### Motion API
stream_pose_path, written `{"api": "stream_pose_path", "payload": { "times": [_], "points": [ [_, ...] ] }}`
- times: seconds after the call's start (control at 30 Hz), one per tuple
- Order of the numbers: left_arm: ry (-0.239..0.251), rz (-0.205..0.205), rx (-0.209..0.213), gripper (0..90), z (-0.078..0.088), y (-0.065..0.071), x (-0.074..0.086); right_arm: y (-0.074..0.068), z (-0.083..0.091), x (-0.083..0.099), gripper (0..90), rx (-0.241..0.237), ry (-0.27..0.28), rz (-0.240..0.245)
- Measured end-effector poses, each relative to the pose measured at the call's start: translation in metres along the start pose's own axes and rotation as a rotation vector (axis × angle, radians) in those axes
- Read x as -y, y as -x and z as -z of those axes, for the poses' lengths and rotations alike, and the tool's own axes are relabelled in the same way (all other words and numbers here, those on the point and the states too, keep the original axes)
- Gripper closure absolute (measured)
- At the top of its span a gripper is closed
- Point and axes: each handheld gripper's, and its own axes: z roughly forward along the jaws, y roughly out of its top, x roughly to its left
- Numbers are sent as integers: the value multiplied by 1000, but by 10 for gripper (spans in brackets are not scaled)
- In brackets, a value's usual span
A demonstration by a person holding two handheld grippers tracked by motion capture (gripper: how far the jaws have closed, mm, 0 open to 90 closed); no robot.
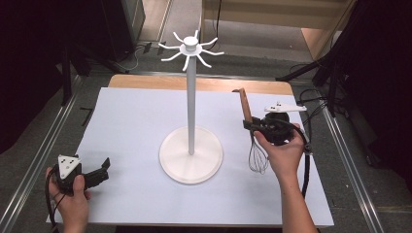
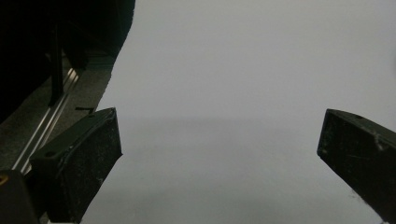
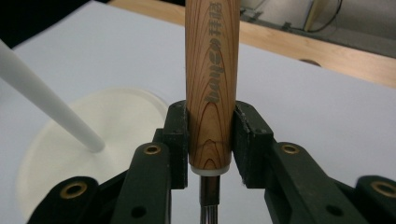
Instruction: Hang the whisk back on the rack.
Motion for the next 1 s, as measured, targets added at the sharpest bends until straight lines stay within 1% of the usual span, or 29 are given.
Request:
{"api": "stream_pose_path", "payload": {
  "times": [0.03,0.1,0.13,0.17,0.2,0.3,0.33,0.37,0.4,0.43,0.5,0.53,0.57,0.63,0.77,0.8,0.83,0.9,1.0],
  "points": [
    [0,0,-1,2,0,0,0,-2,3,0,702,-3,17,-1],
    [-1,1,-1,2,0,0,0,-5,8,-2,702,0,38,14],
    [-1,-1,-3,2,0,0,0,-9,12,-3,702,-6,67,18],
    [-1,-1,-3,2,0,0,0,-9,12,-3,702,-6,67,18],
    [1,1,-4,2,0,1,0,-12,17,-4,702,-27,103,19],
    [2,1,-3,2,0,0,0,-17,22,-6,702,-53,155,3],
    [2,1,-3,2,0,0,0,-19,24,-7,702,-60,173,9],
    [2,-1,-3,2,0,0,0,-19,24,-7,702,-60,173,9],
    [1,-3,-4,2,0,1,0,-21,26,-8,702,-65,189,10],
    [1,-4,-7,2,0,1,0,-26,30,-10,702,-66,220,15],
    [0,-4,-7,2,0,1,0,-30,34,-13,702,-78,251,18],
    [0,-3,-7,2,0,1,0,-30,34,-13,702,-78,251,18],
    [0,-1,-7,2,0,1,0,-32,35,-15,702,-86,262,18],
    [-3,4,-4,2,0,0,0,-37,40,-19,702,-100,315,40],
    [0,4,-3,2,0,0,0,-43,47,-24,702,-118,365,47],
    [0,4,-3,2,0,0,0,-43,47,-24,702,-118,365,47],
    [1,5,-3,2,0,0,0,-46,49,-26,702,-130,383,53],
    [0,0,-7,2,0,0,0,-48,50,-29,702,-138,390,51],
    [-2,-5,-12,2,-1,1,0,-51,54,-33,702,-150,410,62]
  ]
}}
